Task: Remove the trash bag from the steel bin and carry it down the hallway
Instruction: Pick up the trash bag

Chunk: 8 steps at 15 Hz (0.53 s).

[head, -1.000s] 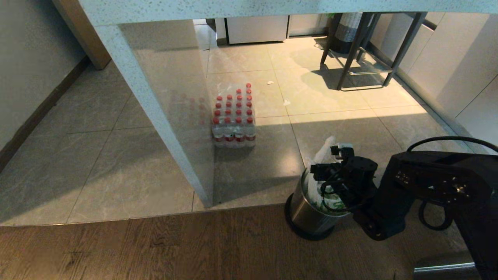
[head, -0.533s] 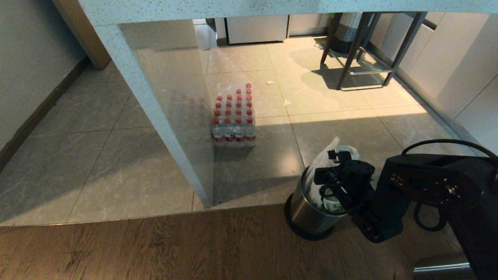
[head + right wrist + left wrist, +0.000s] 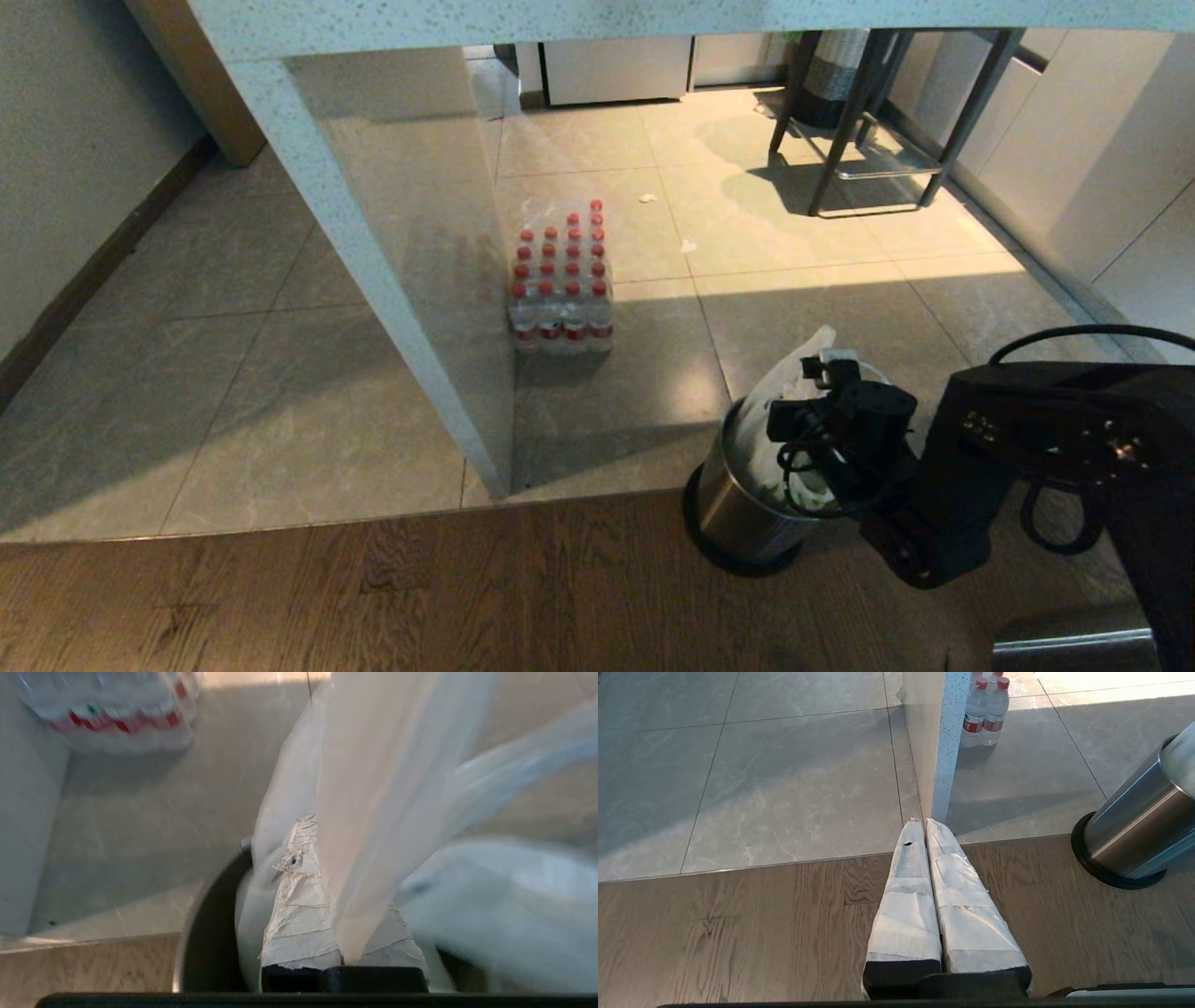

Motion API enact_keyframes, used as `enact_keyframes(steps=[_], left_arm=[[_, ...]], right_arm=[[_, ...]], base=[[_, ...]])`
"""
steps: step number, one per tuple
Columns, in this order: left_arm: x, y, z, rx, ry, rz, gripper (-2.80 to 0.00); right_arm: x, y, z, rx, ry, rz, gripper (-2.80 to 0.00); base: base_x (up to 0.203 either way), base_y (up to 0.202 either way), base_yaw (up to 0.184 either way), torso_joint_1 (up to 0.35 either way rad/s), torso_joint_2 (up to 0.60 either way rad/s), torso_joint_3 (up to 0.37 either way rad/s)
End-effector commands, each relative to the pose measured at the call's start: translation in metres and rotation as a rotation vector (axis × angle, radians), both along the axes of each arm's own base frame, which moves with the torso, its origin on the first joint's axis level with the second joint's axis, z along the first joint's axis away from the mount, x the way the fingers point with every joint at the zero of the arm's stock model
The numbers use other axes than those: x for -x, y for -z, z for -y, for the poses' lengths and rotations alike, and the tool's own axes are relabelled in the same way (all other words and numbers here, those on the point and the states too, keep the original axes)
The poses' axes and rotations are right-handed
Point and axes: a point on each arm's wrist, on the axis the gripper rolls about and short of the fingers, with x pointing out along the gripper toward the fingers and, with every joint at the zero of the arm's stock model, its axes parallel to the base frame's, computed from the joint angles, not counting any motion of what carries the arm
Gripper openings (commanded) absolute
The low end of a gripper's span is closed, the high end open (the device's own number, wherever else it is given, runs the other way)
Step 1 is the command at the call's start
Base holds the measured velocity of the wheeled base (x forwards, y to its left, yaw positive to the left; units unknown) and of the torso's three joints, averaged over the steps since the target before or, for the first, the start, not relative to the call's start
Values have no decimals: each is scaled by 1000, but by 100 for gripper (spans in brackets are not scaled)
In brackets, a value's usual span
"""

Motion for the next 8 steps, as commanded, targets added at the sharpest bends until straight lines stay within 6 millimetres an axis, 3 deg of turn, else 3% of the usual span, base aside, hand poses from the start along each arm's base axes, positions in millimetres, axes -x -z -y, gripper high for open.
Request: enact_keyframes(steps=[1,5,8], left_arm=[[0,0,0,0,0,-1,-280],[0,0,0,0,0,-1,-280],[0,0,0,0,0,-1,-280]], right_arm=[[20,-58,5,-33,-5,116,-280],[84,-165,15,-91,-41,323,-280],[147,-223,25,-125,-81,404,-280]], base=[[0,0,0,0,0,0],[0,0,0,0,0,0],[0,0,0,0,0,0]])
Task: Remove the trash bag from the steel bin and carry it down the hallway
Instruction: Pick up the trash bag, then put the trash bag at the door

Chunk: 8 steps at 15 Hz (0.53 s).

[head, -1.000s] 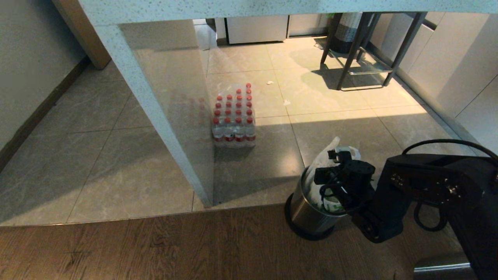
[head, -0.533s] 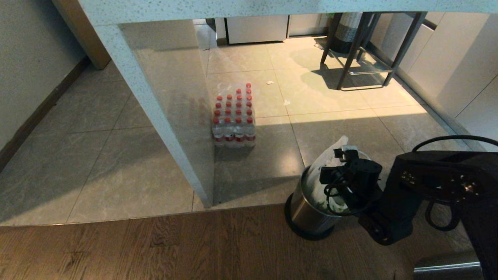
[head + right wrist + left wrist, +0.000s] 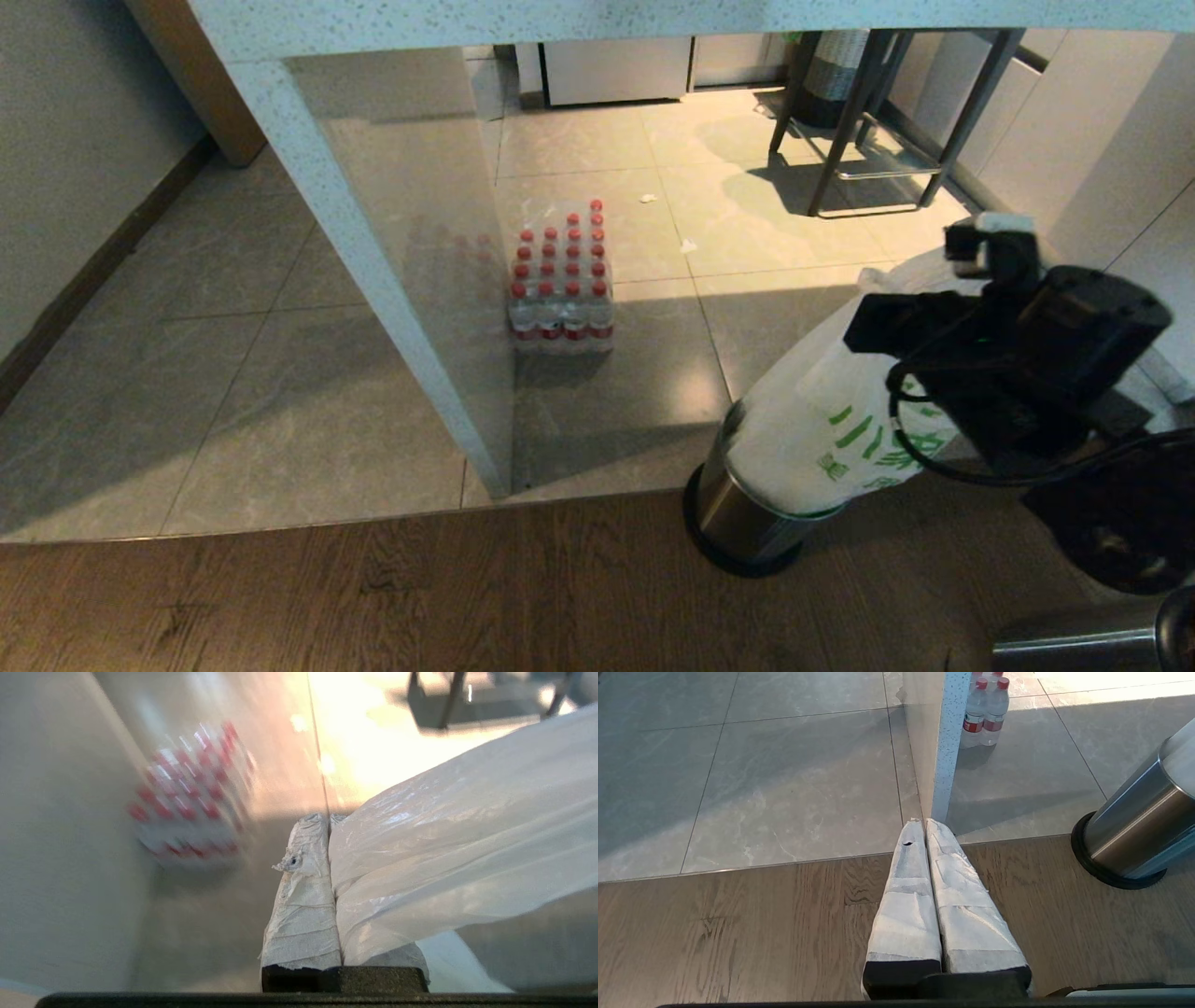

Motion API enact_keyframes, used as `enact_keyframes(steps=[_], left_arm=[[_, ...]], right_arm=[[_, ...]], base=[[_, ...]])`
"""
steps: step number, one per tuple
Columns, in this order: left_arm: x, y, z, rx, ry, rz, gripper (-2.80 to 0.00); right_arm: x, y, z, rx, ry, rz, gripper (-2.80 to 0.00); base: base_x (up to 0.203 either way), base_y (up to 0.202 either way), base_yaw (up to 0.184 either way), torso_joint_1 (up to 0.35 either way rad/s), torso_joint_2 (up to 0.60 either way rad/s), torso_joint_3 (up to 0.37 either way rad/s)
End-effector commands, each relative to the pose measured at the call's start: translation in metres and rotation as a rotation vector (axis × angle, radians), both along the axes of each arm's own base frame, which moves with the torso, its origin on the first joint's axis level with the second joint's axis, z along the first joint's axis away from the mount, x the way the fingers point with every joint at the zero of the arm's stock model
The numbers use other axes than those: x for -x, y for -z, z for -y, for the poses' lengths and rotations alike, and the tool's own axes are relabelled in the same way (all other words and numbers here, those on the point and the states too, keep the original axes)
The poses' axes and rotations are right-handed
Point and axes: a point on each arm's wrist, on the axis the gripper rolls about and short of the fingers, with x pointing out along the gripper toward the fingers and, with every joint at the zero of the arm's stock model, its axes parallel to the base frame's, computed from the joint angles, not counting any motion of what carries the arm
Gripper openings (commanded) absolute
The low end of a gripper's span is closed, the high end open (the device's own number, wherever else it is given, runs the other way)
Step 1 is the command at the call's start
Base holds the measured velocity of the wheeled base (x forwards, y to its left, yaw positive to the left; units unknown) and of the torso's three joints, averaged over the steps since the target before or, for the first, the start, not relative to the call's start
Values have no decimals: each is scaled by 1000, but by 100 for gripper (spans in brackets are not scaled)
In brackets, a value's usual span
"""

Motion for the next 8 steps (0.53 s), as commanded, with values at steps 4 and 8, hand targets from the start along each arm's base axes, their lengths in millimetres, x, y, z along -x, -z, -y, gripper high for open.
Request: enact_keyframes(steps=[4,8], left_arm=[[0,0,0,0,0,-1,-280],[0,0,0,0,0,-1,-280]], right_arm=[[126,-93,39,-61,-46,195,-280],[176,-85,66,-59,-16,219,-280]], base=[[0,0,0,0,0,0],[0,0,0,0,0,0]])
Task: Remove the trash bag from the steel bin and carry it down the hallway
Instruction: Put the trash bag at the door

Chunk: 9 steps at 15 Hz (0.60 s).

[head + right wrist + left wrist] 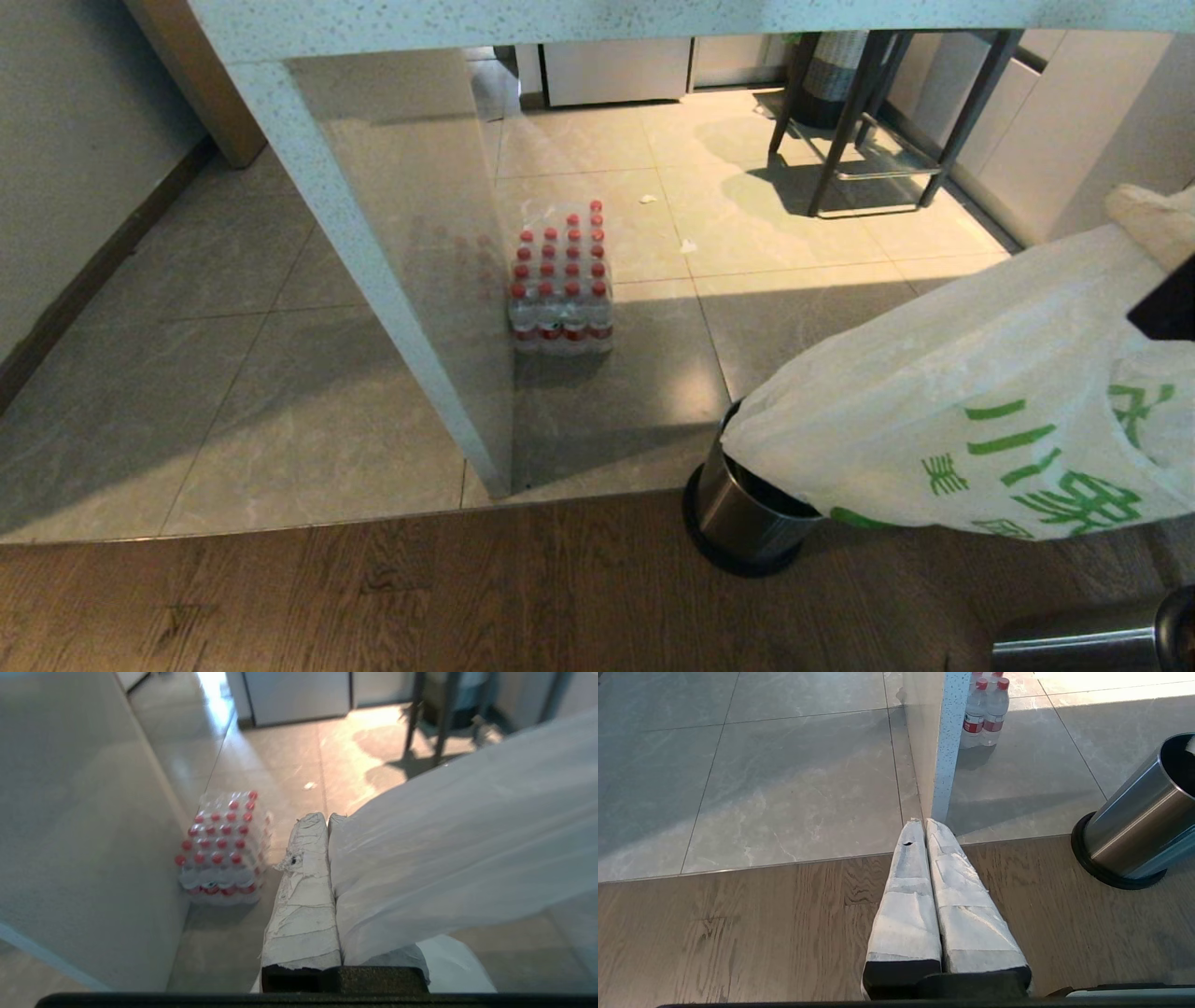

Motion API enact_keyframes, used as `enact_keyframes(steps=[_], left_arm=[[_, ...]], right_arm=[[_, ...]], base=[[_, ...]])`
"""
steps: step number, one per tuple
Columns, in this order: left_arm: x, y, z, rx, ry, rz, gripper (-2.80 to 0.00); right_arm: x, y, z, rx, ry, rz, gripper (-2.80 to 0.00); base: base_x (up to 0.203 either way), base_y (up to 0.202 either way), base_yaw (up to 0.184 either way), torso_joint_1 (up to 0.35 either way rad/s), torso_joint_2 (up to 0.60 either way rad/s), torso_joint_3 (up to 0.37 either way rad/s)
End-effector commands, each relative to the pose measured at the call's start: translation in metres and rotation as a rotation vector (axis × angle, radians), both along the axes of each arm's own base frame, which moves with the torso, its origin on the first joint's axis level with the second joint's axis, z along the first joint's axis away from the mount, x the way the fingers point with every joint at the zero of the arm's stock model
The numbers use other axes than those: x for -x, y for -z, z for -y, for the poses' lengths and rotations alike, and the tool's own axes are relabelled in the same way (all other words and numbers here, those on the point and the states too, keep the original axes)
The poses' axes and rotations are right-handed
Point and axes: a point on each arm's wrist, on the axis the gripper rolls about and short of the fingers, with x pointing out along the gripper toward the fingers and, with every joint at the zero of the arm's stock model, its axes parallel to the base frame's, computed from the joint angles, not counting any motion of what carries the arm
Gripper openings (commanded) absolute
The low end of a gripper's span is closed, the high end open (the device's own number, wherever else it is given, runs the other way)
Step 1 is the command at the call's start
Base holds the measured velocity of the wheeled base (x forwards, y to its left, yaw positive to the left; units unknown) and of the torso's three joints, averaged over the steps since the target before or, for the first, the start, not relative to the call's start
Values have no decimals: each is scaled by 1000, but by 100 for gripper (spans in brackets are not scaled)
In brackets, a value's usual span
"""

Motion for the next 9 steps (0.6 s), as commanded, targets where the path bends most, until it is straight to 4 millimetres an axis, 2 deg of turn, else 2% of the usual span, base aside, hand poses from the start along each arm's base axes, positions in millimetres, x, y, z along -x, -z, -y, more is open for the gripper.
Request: enact_keyframes(steps=[1,4,7,9], left_arm=[[0,0,0,0,0,-1,-280],[0,0,0,0,0,-1,-280],[0,0,0,0,0,-1,-280],[0,0,0,0,0,-1,-280]], right_arm=[[44,3,22,-33,26,79,-280],[63,22,40,-39,139,47,-280],[82,40,47,21,177,-28,-280],[100,70,53,70,203,-121,-280]], base=[[0,0,0,0,0,0],[0,0,0,0,0,0],[0,0,0,0,0,0],[0,0,0,0,0,0]])
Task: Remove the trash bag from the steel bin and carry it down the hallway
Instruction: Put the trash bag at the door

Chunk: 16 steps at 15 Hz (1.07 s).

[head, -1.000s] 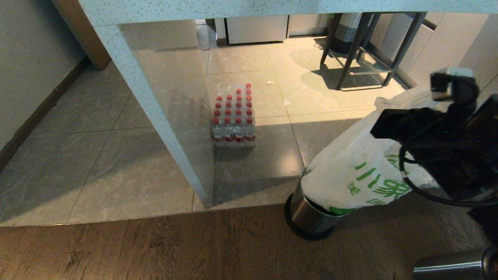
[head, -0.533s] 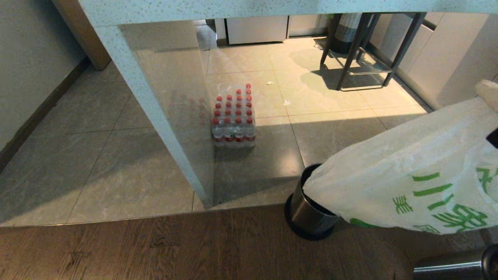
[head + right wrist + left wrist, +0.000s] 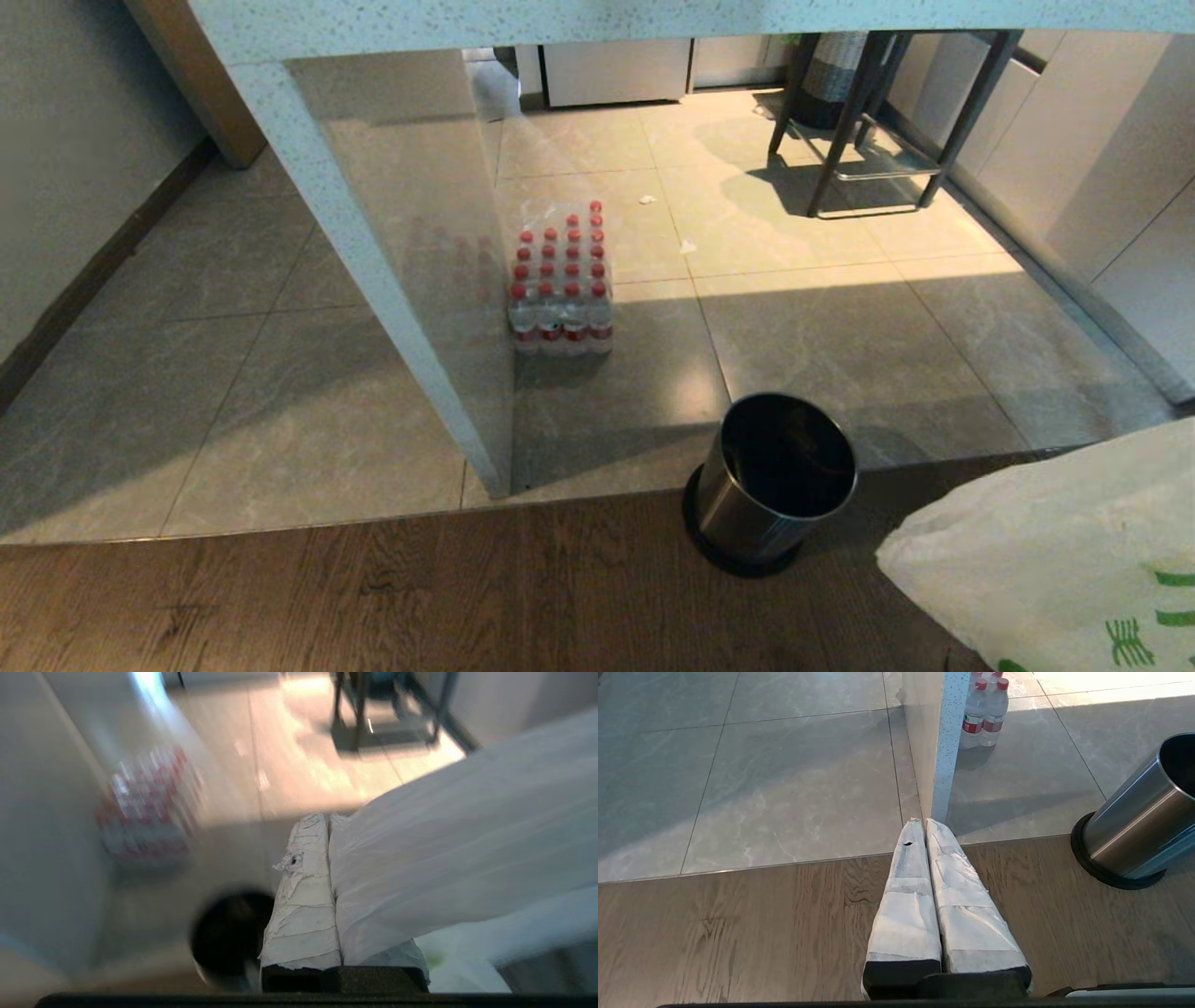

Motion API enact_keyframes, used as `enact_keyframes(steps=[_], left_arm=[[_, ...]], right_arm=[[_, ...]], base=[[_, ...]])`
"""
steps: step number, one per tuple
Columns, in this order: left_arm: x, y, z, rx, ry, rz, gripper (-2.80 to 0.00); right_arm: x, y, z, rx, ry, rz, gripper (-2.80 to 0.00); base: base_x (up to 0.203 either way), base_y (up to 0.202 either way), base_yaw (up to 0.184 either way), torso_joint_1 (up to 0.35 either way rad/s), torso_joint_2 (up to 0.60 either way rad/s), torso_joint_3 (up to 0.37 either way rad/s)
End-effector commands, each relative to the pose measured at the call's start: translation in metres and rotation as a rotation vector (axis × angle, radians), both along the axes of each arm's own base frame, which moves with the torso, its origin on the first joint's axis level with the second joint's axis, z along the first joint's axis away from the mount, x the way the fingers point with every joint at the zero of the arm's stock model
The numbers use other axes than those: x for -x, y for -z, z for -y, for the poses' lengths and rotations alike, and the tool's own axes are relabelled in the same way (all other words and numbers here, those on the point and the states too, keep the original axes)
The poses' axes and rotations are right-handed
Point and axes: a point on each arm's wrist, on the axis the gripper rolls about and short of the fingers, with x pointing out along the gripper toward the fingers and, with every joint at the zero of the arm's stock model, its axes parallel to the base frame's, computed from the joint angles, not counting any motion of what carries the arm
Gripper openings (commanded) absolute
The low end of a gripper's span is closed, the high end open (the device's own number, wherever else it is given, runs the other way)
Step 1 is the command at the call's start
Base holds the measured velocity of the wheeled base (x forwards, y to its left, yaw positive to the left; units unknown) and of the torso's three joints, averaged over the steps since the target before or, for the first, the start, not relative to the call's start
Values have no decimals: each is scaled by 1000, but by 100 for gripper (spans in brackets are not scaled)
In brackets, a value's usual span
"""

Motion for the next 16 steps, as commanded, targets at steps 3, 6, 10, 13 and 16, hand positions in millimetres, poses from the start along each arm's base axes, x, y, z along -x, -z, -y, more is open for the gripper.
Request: enact_keyframes(steps=[3,6,10,13,16], left_arm=[[0,0,0,0,0,-1,-280],[0,0,0,0,0,-1,-280],[0,0,0,0,0,-1,-280],[0,0,0,0,0,-1,-280],[0,0,0,0,0,-1,-280]], right_arm=[[41,67,12,21,47,-187,-280],[51,105,13,1,34,-246,-280],[77,125,11,-11,-62,-178,-280],[88,144,9,24,-106,-197,-280],[88,144,9,9,-106,-197,-280]], base=[[0,0,0,0,0,0],[0,0,0,0,0,0],[0,0,0,0,0,0],[0,0,0,0,0,0],[0,0,0,0,0,0]])
